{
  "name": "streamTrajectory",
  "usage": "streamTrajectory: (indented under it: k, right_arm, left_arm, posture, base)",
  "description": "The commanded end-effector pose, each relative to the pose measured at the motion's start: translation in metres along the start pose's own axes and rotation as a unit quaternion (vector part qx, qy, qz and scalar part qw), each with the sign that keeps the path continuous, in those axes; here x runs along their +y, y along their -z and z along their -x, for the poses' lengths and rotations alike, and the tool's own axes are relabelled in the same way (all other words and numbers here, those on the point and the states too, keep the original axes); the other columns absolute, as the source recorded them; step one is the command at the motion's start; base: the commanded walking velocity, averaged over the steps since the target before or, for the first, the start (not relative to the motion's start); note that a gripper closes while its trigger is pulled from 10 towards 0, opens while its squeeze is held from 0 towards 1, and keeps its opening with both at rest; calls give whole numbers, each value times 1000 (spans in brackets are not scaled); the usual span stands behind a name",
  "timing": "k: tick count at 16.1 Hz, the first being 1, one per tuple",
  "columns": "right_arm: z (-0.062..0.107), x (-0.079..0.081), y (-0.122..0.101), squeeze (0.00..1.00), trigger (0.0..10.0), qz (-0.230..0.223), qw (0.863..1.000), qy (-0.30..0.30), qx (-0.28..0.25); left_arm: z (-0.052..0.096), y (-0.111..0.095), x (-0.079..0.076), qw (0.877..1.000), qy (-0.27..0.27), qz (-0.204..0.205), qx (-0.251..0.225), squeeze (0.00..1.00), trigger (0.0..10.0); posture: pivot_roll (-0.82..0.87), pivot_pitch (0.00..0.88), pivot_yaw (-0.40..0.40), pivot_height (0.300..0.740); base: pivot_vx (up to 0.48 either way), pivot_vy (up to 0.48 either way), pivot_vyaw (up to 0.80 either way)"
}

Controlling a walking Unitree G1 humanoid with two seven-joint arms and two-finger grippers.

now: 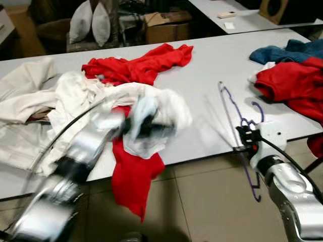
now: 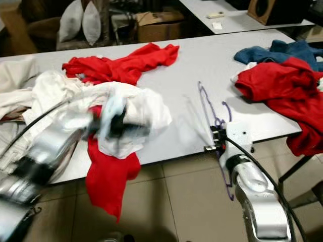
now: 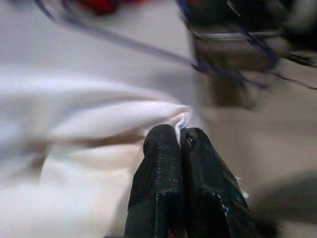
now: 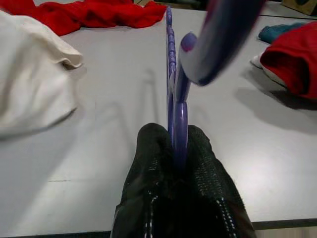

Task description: Hang hanger

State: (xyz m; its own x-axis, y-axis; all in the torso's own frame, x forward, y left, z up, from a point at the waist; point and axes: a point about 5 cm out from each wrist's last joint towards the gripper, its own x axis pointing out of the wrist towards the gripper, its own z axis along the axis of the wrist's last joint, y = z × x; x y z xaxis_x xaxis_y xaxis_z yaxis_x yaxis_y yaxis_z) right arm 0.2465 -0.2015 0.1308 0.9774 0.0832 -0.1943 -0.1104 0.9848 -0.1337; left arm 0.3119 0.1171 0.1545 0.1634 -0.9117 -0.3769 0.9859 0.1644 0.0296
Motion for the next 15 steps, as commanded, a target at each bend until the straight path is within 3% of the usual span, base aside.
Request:
streamTrajectory:
  k: [1, 2, 4, 8, 9, 10, 11, 12, 13, 15]
  right_arm:
    - [-2, -3, -3, 0, 10000, 1, 1000, 5, -8]
    - [-2, -4, -3, 0, 10000, 1, 1000, 6, -8]
    - [-4, -5, -3, 0, 10000, 1, 1000, 9, -9]
    - [-6, -6, -4, 0, 10000, 3, 1000, 6, -10]
    - [-7, -8, -4, 0, 10000, 4, 1000, 10, -10]
    - [-7, -10, -4, 0, 10000, 4, 1000, 15, -10]
    - [-7, -11, -4, 0, 10000, 3, 1000, 18, -9]
    - [-7, -11, -4, 0, 10000, 2, 1000, 21, -10]
    - [-7, -11, -4, 0, 10000, 2, 1000, 21, -10]
    - [-6, -10, -3, 0, 10000, 2, 1000, 20, -10]
  left_arm:
    - [11, -8, -7, 999, 37, -11, 19, 0, 0]
    - [20, -3, -5, 998, 30, -15, 44, 0, 0]
    - [41, 0, 10, 995, -42, -38, 85, 0, 0]
    - [68, -1, 32, 979, -152, -59, 123, 0, 0]
    - [81, -10, 54, 954, -272, -85, 99, 0, 0]
    - [88, -18, 66, 934, -335, -97, 82, 0, 0]
    - [92, -24, 72, 921, -371, -100, 67, 0, 0]
    - [106, -44, 85, 883, -452, -125, 19, 0, 0]
    - [112, -50, 88, 868, -479, -132, 5, 0, 0]
    - [133, -54, 98, 810, -570, -135, 2, 0, 0]
  posture:
    - [-34, 0, 48, 740]
    - [-30, 0, 44, 740]
    - [-23, 0, 37, 740]
    - [-18, 0, 32, 740]
    - [-17, 0, 33, 740]
    - [-17, 0, 33, 740]
    - [-16, 0, 33, 740]
    - [-19, 0, 34, 740]
    - [-20, 0, 36, 740]
    - [-20, 0, 39, 740]
  base:
    - [0, 0, 0]
    - [0, 0, 0]
    - [0, 0, 0]
    - [0, 0, 0]
    - [0, 0, 0]
    - [0, 0, 0]
    - [0, 0, 0]
    - [0, 0, 0]
    - [0, 0, 0]
    - [0, 0, 0]
